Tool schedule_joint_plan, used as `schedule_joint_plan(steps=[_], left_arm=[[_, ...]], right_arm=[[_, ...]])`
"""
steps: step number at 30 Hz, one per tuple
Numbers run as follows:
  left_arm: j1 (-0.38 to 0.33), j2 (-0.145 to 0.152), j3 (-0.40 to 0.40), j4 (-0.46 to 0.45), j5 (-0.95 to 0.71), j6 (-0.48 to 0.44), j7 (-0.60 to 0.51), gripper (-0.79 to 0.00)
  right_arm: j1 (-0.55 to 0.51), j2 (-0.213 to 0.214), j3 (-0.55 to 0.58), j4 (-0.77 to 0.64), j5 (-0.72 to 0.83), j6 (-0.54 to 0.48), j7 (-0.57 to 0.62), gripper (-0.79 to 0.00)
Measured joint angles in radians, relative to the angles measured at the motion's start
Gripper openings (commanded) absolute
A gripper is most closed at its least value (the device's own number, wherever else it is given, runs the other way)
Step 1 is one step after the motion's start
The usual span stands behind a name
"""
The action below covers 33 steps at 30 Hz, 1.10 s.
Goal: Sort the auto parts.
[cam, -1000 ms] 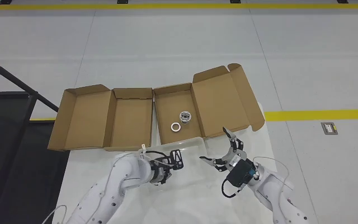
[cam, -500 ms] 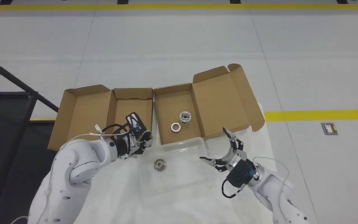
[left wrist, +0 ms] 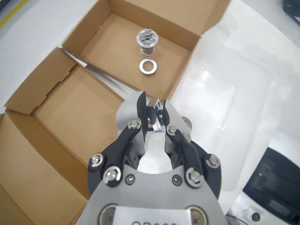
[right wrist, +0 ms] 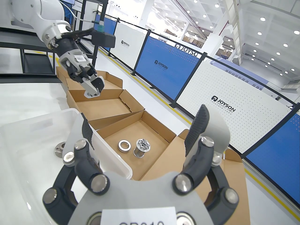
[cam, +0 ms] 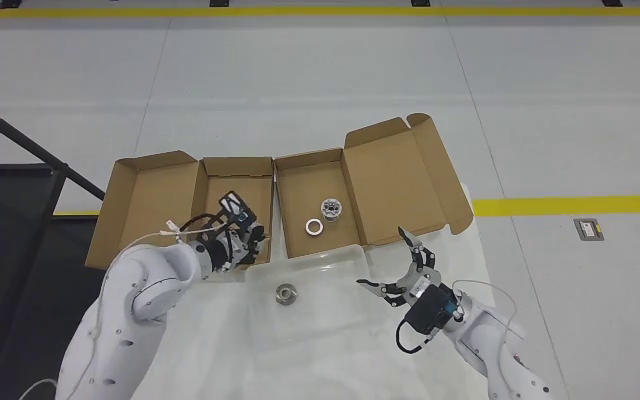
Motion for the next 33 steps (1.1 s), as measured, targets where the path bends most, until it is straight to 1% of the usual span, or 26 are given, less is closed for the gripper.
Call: schedule_joint_plan(steps=[2, 3, 5, 6, 8, 9, 12, 15, 17, 18, 20, 22, 25, 26, 28, 29, 31, 33], left_arm=[[-0.06, -0.01, 0.02, 0.096, -0.02, 0.066, 0.024, -0.785], [-0.098, -0.018, 0.038, 0.166, -0.023, 0.11, 0.042, -0.785], [-0.157, -0.031, 0.065, 0.273, -0.014, 0.18, 0.078, -0.785], [-0.194, -0.041, 0.087, 0.348, 0.0, 0.221, 0.105, -0.785], [-0.251, -0.057, 0.117, 0.464, -0.01, 0.265, 0.141, -0.785], [-0.287, -0.068, 0.138, 0.537, -0.01, 0.291, 0.167, -0.785], [-0.358, -0.098, 0.186, 0.698, -0.013, 0.325, 0.228, -0.785], [-0.408, -0.125, 0.229, 0.817, -0.006, 0.342, 0.28, -0.785], [-0.428, -0.14, 0.253, 0.868, 0.004, 0.346, 0.302, -0.785], [-0.439, -0.149, 0.266, 0.896, 0.009, 0.347, 0.31, -0.714], [-0.453, -0.161, 0.282, 0.93, 0.021, 0.351, 0.319, -0.496], [-0.465, -0.173, 0.297, 0.962, 0.034, 0.356, 0.33, -0.416], [-0.477, -0.186, 0.308, 0.994, 0.047, 0.359, 0.344, -0.342], [-0.48, -0.189, 0.309, 1.002, 0.047, 0.358, 0.347, -0.336], [-0.487, -0.195, 0.309, 1.014, 0.051, 0.352, 0.351, -0.363], [-0.489, -0.196, 0.308, 1.018, 0.053, 0.349, 0.352, -0.357], [-0.494, -0.197, 0.303, 1.021, 0.058, 0.336, 0.35, -0.299], [-0.498, -0.194, 0.291, 1.017, 0.057, 0.313, 0.348, -0.289]], right_arm=[[0.0, 0.0, 0.0, 0.0, 0.0, 0.0, 0.0, 0.0], [0.0, 0.0, 0.0, 0.0, 0.0, 0.0, 0.0, 0.0], [0.0, 0.0, 0.0, 0.0, 0.0, 0.0, 0.0, 0.0], [0.0, 0.0, 0.0, 0.0, 0.0, 0.0, 0.0, 0.0], [0.0, 0.0, 0.0, 0.0, 0.0, 0.0, 0.0, 0.0], [0.0, 0.0, 0.0, 0.0, 0.0, 0.0, 0.0, 0.0], [0.0, 0.0, 0.0, 0.0, 0.0, 0.0, 0.0, 0.0], [0.0, 0.0, 0.0, 0.0, 0.0, 0.0, 0.0, 0.0], [0.0, 0.0, 0.0, 0.0, 0.0, 0.0, 0.0, 0.0], [0.0, 0.0, 0.0, 0.0, 0.0, 0.0, 0.0, 0.0], [0.0, 0.0, 0.0, 0.0, 0.0, 0.0, 0.0, 0.0], [0.0, 0.0, 0.0, 0.0, 0.0, 0.0, 0.0, 0.0], [0.0, 0.0, 0.0, 0.0, 0.0, 0.0, 0.0, 0.0], [0.0, 0.0, 0.0, 0.0, 0.0, 0.0, 0.0, 0.0], [0.0, 0.0, 0.0, 0.0, 0.0, 0.0, 0.0, 0.0], [0.0, 0.0, 0.0, 0.0, 0.0, 0.0, 0.0, 0.0], [0.0, 0.0, 0.0, 0.0, 0.0, 0.0, 0.0, 0.0], [0.0, 0.0, 0.0, 0.0, 0.0, 0.0, 0.0, 0.0]])
